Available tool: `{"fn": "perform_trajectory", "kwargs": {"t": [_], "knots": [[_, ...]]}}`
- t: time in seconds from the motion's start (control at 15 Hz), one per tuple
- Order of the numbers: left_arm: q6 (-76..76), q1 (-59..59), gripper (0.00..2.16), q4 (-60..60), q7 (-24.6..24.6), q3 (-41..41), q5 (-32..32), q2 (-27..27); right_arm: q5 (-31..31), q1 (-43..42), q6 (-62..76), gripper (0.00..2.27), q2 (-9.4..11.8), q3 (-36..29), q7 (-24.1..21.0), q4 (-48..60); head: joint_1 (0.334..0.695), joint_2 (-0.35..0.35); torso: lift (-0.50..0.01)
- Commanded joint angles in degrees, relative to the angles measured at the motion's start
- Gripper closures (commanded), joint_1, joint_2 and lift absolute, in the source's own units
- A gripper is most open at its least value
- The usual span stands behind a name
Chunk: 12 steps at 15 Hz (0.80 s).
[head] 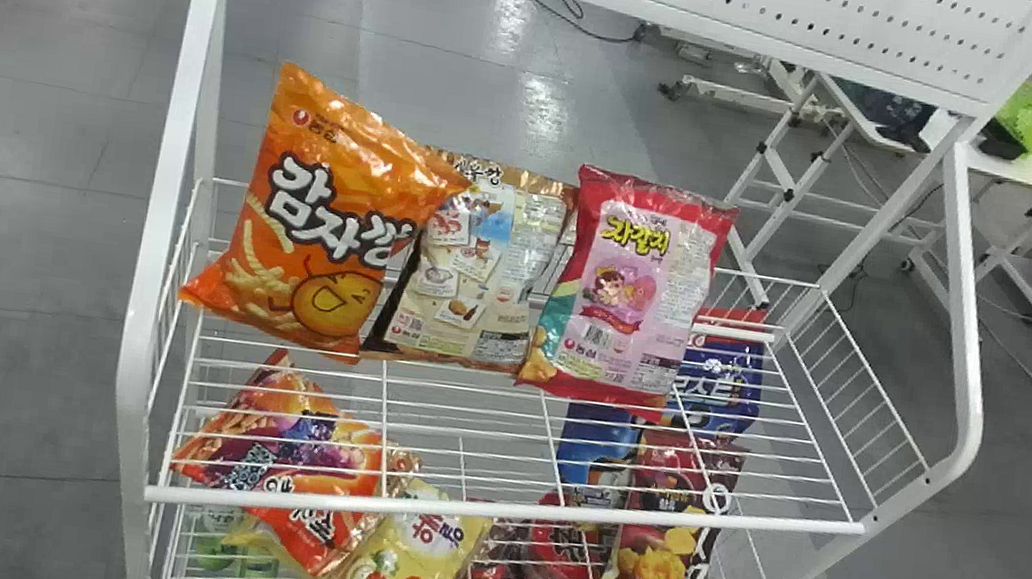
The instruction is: Hold basket handle with left hand then pick Gkobukchip with right hand and place into basket
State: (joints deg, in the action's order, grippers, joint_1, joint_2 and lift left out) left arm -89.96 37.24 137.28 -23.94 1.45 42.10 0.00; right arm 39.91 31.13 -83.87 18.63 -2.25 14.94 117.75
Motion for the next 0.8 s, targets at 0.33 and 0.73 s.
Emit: {"fn": "perform_trajectory", "kwargs": {"t": [0.33,0.73], "knots": [[-0.07,-0.59,1.72,-0.17,0.21,-0.22,-0.09,-0.15,-1.59,-0.02,10.78,0.01,-0.09,-4.52,3.52,-1.56,0.695,-0.35,-0.032],[-0.07,-0.59,1.72,-0.17,0.56,-0.48,-0.09,-0.15,8.26,0.86,-4.34,0.06,-1.4,-20.08,9.06,6.88,0.695,-0.35,-0.032]]}}
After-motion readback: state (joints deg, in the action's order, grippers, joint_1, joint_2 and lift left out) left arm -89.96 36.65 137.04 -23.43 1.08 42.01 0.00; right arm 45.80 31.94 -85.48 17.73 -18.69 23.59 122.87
